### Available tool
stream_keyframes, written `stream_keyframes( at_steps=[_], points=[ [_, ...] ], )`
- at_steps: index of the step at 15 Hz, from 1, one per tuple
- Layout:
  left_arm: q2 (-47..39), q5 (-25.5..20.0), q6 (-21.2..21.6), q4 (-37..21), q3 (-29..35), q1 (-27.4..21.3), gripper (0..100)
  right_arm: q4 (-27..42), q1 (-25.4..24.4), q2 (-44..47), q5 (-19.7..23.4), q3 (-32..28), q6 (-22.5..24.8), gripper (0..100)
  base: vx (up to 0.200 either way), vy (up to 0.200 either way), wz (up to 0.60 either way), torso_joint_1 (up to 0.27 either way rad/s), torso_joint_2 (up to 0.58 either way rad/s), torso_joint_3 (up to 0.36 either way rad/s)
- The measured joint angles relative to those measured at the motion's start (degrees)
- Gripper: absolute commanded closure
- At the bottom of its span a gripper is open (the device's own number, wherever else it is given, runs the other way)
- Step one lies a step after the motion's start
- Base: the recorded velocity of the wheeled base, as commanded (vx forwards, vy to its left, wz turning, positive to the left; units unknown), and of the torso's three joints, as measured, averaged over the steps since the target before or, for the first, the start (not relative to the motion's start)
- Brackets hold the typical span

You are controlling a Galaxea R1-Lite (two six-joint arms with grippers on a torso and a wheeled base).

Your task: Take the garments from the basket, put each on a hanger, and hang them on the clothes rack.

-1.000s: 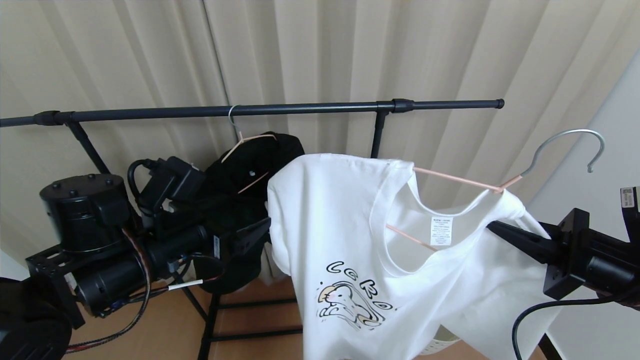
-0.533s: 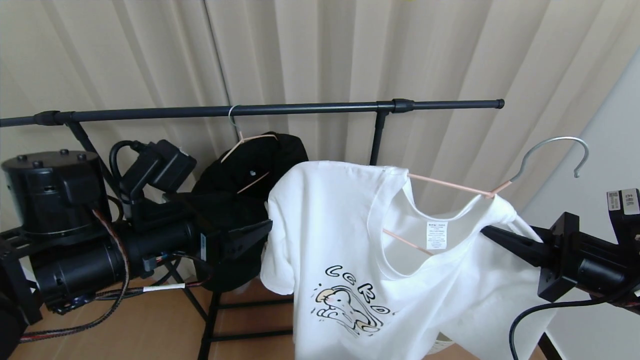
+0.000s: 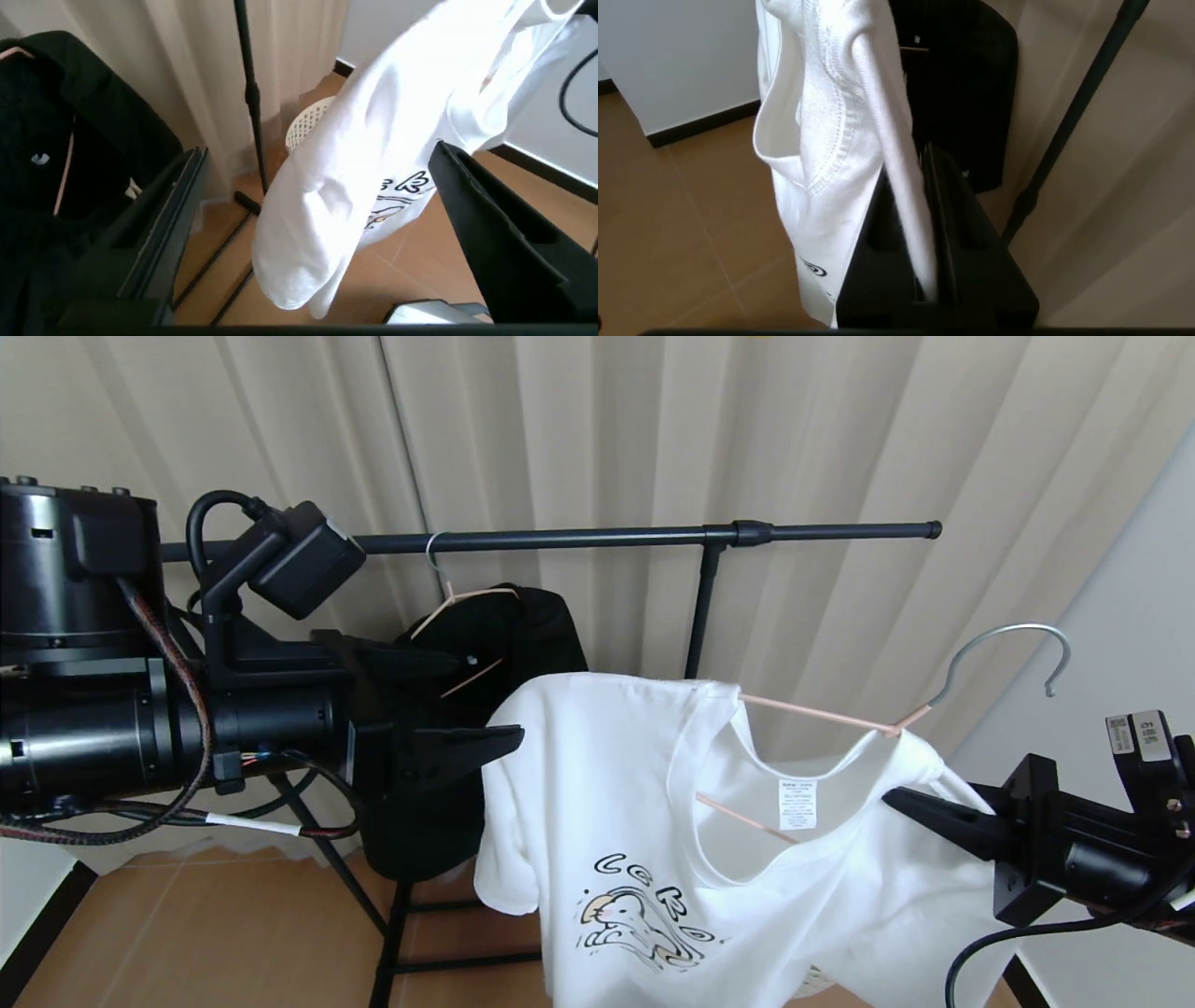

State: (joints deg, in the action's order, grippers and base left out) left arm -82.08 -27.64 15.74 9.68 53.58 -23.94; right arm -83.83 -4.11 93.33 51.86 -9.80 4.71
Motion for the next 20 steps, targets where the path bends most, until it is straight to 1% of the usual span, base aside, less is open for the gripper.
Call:
stream_keyframes(
  at_steps=[1,3,5,7,9,11,12,15,17,20],
  points=[
    [-0.24,-2.06,2.16,-3.25,1.9,-0.34,0,0.0,-0.63,0.16,0.0,0.13,0.0,100,0.0,0.0,0.0,0.0,0.0,0.0],
    [-0.96,-3.07,5.19,-6.9,4.72,-0.87,0,0.09,-1.67,0.33,0.01,0.38,0.0,100,0.0,0.0,0.0,0.0,0.0,0.0],
    [-2.21,-4.17,8.27,-12.39,8.55,-1.79,0,0.13,-3.66,0.46,-0.02,0.71,-0.04,100,0.0,0.0,0.0,0.0,0.0,0.0],
    [-3.73,-5.56,11.06,-16.27,12.7,-3.32,0,0.17,-5.23,0.77,-0.1,0.99,-0.04,100,0.0,0.0,0.0,0.0,0.0,0.0],
    [-5.22,-5.84,12.51,-17.12,15.1,-4.74,0,0.11,-5.75,1.02,-0.11,1.01,-0.04,100,0.0,0.0,0.0,0.0,0.0,0.0],
    [-6.86,-5.84,15.27,-17.64,16.26,-5.96,0,0.11,-6.23,1.16,-0.13,1.01,-0.06,100,0.0,0.0,0.0,0.0,0.0,0.0],
    [-7.45,-5.86,15.68,-17.75,16.57,-6.31,0,0.13,-6.44,1.21,-0.11,0.99,-0.06,100,0.0,0.0,0.0,0.0,0.0,0.0],
    [-9.73,-6.57,20.58,-24.32,20.65,-7.91,0,0.11,-7.49,1.79,-0.11,0.83,-0.06,100,0.0,0.0,0.0,0.0,0.0,0.0],
    [-11.11,-9.03,21.83,-25.58,22.53,-8.39,0,0.16,-8.07,2.26,-0.13,0.51,-0.09,100,0.0,0.0,0.0,0.0,0.0,0.0],
    [-12.46,-9.56,22.41,-25.66,23.1,-8.56,0,0.11,-10.0,3.8,-0.27,-1.06,-0.17,100,0.0,0.0,0.0,0.0,0.0,0.0]
  ],
)
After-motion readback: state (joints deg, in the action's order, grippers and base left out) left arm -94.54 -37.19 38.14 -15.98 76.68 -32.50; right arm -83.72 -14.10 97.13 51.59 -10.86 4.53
